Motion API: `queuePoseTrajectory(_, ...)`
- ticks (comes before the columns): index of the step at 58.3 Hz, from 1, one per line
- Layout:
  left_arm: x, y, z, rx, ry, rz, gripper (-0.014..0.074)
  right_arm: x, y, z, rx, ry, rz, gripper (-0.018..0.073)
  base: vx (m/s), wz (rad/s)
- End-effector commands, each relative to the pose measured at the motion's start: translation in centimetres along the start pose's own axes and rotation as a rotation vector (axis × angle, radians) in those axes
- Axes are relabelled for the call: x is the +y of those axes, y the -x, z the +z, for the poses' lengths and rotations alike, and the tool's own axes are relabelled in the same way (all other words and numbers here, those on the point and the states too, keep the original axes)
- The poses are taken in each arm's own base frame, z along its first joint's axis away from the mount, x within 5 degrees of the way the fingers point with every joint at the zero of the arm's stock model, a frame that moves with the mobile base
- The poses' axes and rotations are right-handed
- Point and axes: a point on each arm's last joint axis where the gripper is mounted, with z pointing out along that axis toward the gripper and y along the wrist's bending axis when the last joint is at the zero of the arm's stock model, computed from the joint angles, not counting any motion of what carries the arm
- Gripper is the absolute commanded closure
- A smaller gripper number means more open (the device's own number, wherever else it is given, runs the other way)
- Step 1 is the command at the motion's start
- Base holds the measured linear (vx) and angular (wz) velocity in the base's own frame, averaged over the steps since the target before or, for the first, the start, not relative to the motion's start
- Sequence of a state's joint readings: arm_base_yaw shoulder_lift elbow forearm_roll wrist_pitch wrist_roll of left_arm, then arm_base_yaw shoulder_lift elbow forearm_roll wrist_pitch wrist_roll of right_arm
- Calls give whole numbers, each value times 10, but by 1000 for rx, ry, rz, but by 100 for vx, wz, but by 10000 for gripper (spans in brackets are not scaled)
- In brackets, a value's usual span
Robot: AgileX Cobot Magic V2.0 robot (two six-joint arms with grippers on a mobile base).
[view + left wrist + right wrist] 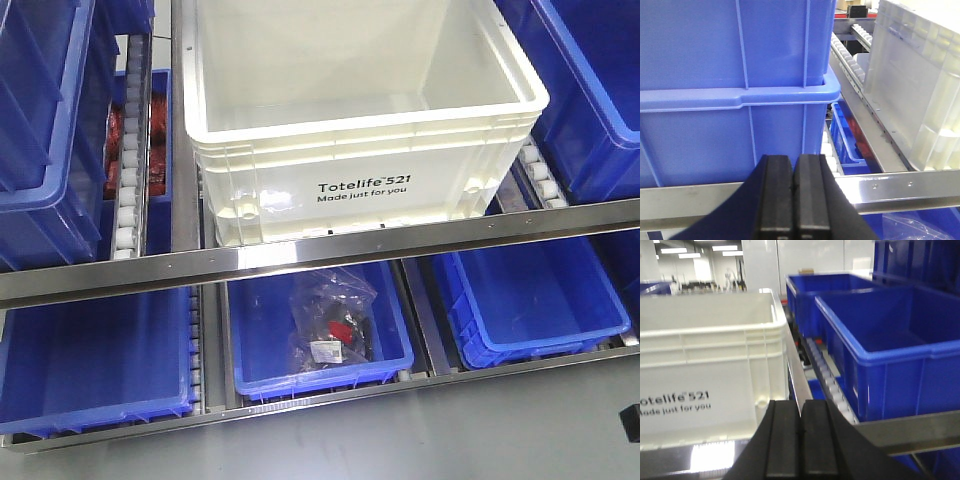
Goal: Place moving items into box and shelve
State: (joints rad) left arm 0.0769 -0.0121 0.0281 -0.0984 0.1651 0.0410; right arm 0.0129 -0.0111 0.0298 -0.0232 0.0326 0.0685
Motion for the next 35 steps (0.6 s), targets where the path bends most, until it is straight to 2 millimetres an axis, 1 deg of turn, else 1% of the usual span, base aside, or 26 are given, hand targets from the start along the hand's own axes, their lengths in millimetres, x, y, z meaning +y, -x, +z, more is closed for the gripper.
queuePoseTrajectory(1,1,-2,1,-64,3,-17,603,0,4,-1,-57,-6,-17,567,0,0)
queuePoseTrajectory(35,1,-2,1,-64,3,-17,603,0,4,-1,-66,-5,-5,567,0,0)
